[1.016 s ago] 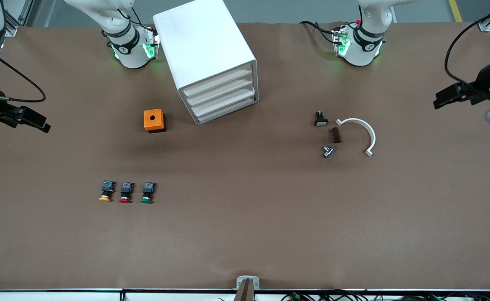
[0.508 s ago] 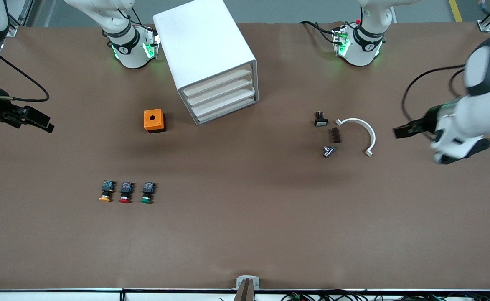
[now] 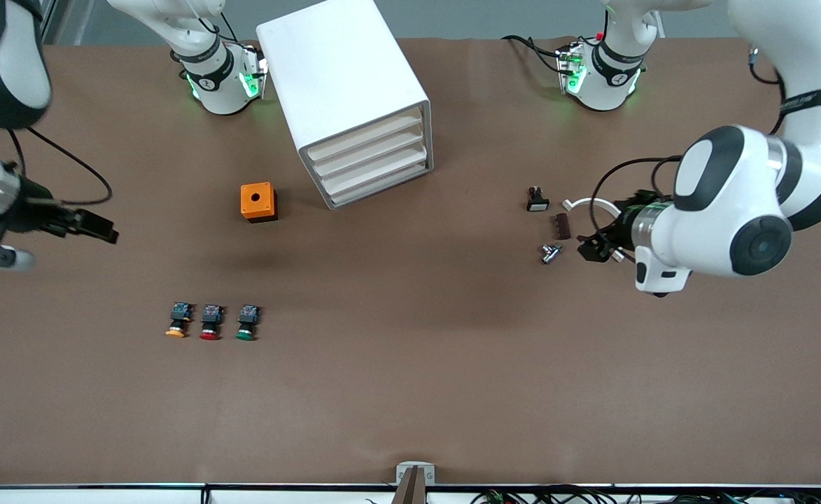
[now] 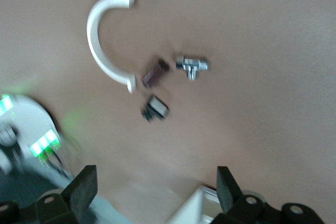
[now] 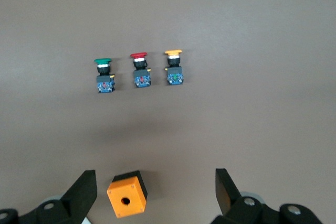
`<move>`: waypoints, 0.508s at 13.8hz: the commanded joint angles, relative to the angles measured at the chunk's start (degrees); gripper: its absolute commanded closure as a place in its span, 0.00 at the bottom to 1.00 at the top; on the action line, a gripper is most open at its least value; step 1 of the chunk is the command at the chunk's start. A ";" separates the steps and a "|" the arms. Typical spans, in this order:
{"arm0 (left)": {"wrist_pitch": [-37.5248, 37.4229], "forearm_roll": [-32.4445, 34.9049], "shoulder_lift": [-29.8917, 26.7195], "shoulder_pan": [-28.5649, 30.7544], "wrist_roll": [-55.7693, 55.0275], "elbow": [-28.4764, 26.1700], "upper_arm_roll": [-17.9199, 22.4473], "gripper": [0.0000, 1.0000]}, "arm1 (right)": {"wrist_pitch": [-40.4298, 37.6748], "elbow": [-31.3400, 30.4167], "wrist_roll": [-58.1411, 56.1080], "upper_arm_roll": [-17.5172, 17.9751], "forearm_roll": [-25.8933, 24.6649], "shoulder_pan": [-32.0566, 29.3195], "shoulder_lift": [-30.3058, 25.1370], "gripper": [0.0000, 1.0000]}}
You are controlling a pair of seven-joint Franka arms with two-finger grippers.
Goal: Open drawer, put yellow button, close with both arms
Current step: 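Grasp the yellow button with the right gripper while the left gripper reaches the drawer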
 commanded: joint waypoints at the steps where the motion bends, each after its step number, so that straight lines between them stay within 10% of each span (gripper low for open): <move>1: -1.29 -3.25 2.99 -1.63 -13.66 2.09 -0.01 0.00 | 3.08 0.01 -0.49 -0.02 0.24 0.56 2.87 0.00; 7: -1.20 -20.08 8.17 -4.02 -33.99 2.09 -0.01 0.00 | 16.53 -5.70 -0.14 -0.11 0.15 0.91 9.46 0.00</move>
